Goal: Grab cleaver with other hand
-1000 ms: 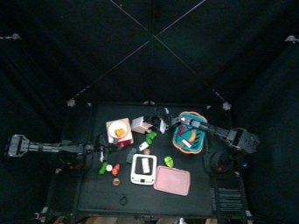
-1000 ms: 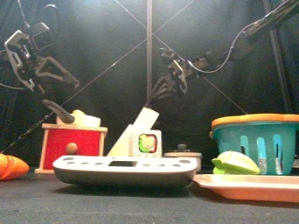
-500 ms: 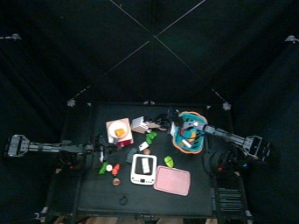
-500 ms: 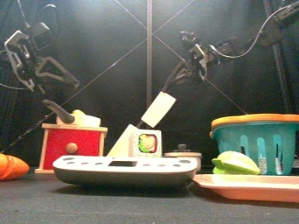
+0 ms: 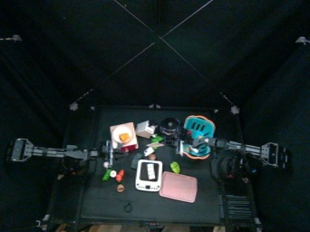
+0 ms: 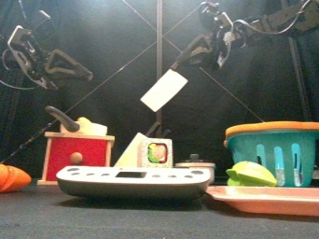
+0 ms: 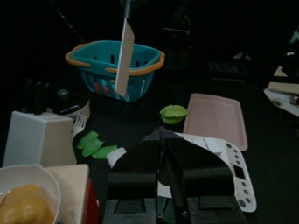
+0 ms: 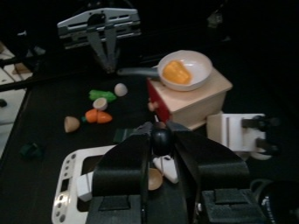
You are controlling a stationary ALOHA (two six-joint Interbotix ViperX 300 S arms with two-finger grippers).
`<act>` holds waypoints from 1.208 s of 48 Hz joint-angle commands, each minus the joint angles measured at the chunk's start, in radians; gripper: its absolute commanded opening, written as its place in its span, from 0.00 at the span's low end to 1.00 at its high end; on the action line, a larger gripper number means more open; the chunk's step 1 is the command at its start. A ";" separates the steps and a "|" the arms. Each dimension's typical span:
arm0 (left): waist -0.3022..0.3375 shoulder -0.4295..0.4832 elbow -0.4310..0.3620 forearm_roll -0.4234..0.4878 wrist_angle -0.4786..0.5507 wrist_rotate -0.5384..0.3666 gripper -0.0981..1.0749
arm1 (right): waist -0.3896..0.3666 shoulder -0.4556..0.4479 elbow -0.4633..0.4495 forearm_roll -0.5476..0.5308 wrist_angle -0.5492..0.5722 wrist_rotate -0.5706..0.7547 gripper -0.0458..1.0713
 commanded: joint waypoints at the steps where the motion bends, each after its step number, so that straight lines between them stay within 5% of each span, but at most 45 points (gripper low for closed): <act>1: -0.008 0.055 -0.038 0.018 -0.041 0.000 0.60 | 0.081 -0.003 -0.017 0.005 0.052 -0.002 0.54; 15: -0.026 0.230 -0.129 0.043 -0.055 0.002 0.80 | 0.213 0.057 -0.015 0.008 0.216 0.002 0.54; 35: -0.028 0.420 -0.229 0.018 -0.097 0.000 0.80 | 0.225 0.061 -0.018 0.032 0.265 0.002 0.54; 58: -0.029 0.483 -0.230 -0.017 -0.193 -0.002 0.80 | 0.245 0.061 -0.026 0.025 0.265 0.000 0.54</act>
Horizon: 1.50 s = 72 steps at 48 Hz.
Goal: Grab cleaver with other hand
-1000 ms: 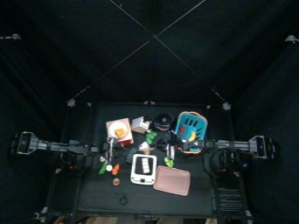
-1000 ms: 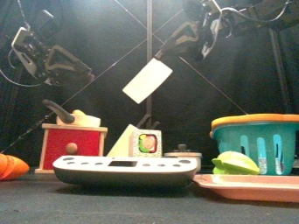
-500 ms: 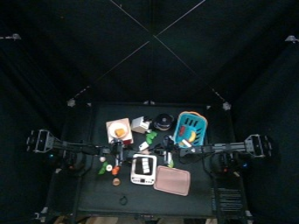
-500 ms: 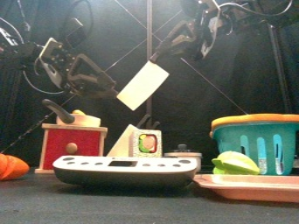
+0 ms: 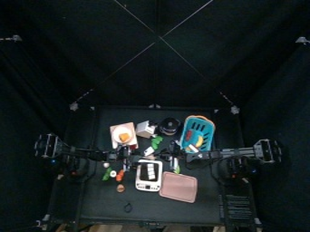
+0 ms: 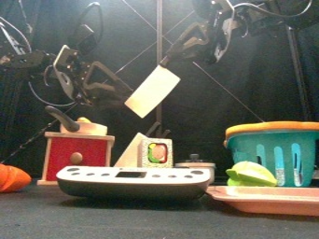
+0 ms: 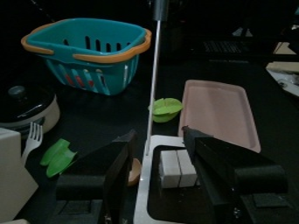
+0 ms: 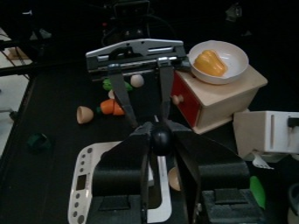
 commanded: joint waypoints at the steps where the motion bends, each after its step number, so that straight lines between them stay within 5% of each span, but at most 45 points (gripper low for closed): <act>1: -0.003 0.017 -0.028 -0.002 -0.017 0.000 0.80 | 0.003 -0.015 -0.028 -0.005 0.002 0.000 0.54; 10: 0.002 0.025 -0.026 -0.003 -0.040 0.002 0.76 | 0.009 -0.011 -0.029 -0.002 0.002 0.000 0.54; 37: 0.003 0.020 -0.023 -0.002 -0.043 0.003 0.35 | 0.011 0.009 -0.032 0.000 0.002 0.002 0.54; 72: 0.000 0.006 -0.017 -0.003 -0.043 0.003 0.34 | 0.005 0.023 -0.025 0.012 0.002 0.000 0.54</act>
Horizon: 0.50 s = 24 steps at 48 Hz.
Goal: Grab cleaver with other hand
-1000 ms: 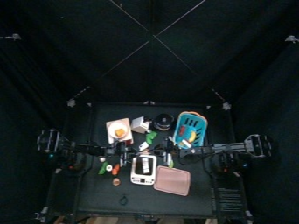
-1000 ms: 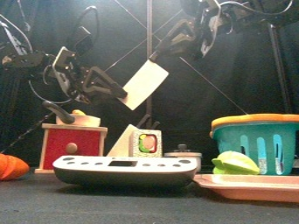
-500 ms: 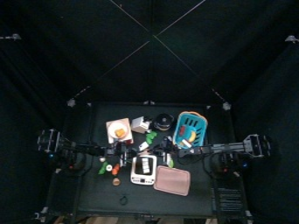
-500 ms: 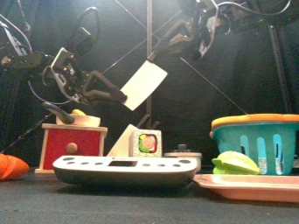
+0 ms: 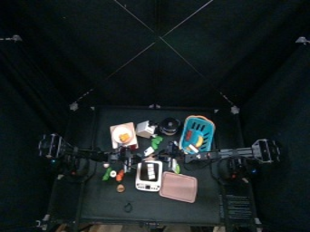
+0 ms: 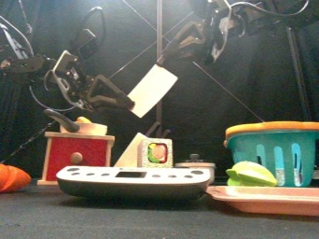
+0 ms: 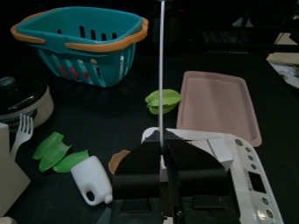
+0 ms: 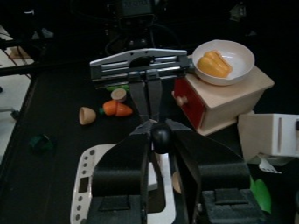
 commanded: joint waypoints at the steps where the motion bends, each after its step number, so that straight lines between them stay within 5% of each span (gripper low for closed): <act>1: -0.002 -0.021 -0.012 -0.002 -0.012 -0.002 0.34 | 0.000 -0.009 -0.006 0.005 0.002 0.000 0.54; 24: -0.002 -0.026 -0.012 -0.002 -0.012 -0.003 0.34 | -0.002 -0.009 0.020 0.018 0.002 0.006 0.54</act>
